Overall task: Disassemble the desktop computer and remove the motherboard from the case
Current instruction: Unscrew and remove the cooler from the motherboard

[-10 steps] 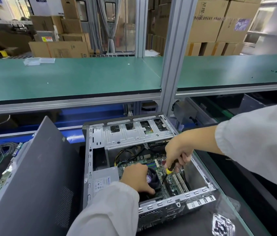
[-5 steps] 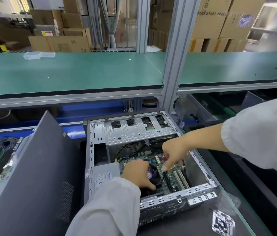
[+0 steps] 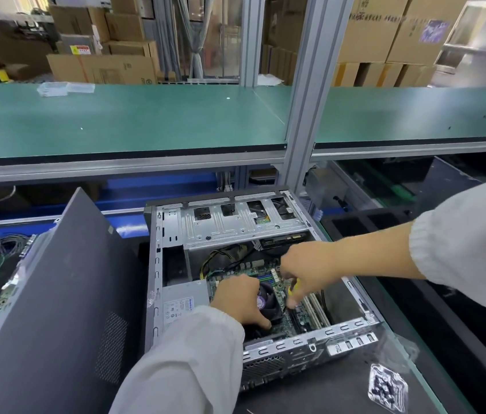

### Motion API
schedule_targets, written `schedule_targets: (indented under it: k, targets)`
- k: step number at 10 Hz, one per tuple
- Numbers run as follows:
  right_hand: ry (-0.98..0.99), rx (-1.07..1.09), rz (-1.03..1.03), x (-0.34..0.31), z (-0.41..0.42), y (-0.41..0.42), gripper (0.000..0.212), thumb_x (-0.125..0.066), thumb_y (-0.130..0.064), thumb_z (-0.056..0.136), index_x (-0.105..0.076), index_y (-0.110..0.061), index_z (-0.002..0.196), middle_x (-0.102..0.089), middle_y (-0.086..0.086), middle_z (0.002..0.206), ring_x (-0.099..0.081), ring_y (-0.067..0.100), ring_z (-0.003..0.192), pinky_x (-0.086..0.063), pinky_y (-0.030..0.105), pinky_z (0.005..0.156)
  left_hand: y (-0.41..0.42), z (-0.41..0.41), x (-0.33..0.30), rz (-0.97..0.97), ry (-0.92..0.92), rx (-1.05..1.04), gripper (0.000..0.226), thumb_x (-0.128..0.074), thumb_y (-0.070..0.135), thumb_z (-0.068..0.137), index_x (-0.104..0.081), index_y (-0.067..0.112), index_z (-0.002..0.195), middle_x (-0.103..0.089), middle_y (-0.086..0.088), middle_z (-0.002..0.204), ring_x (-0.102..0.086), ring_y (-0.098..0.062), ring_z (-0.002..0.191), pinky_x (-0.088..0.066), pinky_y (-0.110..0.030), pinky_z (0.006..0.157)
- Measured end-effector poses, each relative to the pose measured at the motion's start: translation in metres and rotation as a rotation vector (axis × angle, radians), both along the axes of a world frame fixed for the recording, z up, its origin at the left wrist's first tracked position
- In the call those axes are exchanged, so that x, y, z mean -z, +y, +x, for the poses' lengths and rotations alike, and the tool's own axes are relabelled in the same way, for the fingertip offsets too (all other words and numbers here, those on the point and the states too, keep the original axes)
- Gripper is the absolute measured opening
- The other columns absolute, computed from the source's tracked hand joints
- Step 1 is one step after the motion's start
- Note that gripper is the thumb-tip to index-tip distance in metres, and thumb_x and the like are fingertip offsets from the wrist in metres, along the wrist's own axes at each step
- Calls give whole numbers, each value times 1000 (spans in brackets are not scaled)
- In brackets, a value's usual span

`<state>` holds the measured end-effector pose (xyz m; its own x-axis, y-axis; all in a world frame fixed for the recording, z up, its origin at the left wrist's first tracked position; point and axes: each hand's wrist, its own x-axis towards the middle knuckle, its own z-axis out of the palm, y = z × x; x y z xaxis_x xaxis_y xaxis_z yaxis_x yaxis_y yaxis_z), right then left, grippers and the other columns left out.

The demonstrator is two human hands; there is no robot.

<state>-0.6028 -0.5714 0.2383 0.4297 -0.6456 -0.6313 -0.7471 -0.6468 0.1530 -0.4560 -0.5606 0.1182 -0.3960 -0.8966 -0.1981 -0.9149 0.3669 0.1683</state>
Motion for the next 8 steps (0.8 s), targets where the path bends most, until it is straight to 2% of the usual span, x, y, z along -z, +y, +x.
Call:
schedule_targets:
  k: [1, 2, 3, 4, 5, 6, 7, 8]
  targets:
    - [-59, 981, 450, 2, 10, -18, 41, -49, -37, 97, -55, -1, 78, -37, -2, 49, -27, 7, 31, -19, 15, 31, 0, 0, 2, 2, 5, 0, 55, -73, 60, 55, -57, 16, 84, -60, 0, 79, -53, -21, 70, -39, -28, 60]
    - [101, 710, 387, 0, 11, -17, 29, -47, -26, 99, -54, -4, 81, -41, -1, 54, -34, 9, 37, -26, 17, 36, -1, 0, 3, -6, 9, -5, 56, -73, 61, 54, -59, 16, 85, -62, -1, 79, -53, -21, 68, -39, -28, 59]
    - [324, -640, -185, 1, 9, 10, 8, -53, -10, 90, -60, -7, 86, -61, 7, 80, -57, 26, 73, -39, 31, 55, -1, -1, 4, 2, -4, 7, 58, -74, 62, 55, -58, 15, 85, -61, -1, 79, -51, -21, 69, -39, -29, 59]
    - [378, -1090, -343, 1, 5, 23, 18, -51, -4, 86, -65, -10, 97, -66, 6, 93, -61, 27, 85, -39, 32, 57, -1, -1, 4, -9, -19, 19, 60, -74, 63, 57, -57, 15, 89, -63, -3, 86, -50, -22, 72, -39, -30, 61]
    - [260, -391, -172, -4, 8, 15, 17, -58, -22, 91, -60, -6, 97, -65, 9, 89, -63, 28, 78, -42, 31, 56, -1, 0, 1, -2, -11, 7, 58, -74, 64, 56, -55, 17, 85, -55, 1, 79, -50, -21, 71, -38, -29, 60]
    - [98, 782, 375, -3, 14, -8, 38, -48, -41, 97, -54, -3, 91, -48, 1, 60, -41, 10, 38, -31, 16, 37, 1, 0, 1, -5, -15, -1, 57, -74, 64, 55, -51, 19, 83, -51, 2, 76, -49, -21, 71, -37, -28, 61]
    - [109, 865, 466, -2, 16, -12, 31, -42, -25, 101, -52, -2, 83, -37, -4, 52, -32, 8, 32, -21, 14, 32, 0, 0, 2, -1, -16, -6, 57, -74, 64, 55, -49, 19, 80, -49, 4, 72, -50, -21, 70, -37, -29, 60]
    - [334, -490, -106, -2, 10, 18, 21, -52, -7, 90, -50, -10, 70, -49, 1, 59, -54, 23, 60, -36, 27, 50, -3, -2, 3, 4, -24, 5, 57, -75, 62, 55, -53, 18, 83, -54, 3, 74, -53, -21, 71, -40, -29, 60]
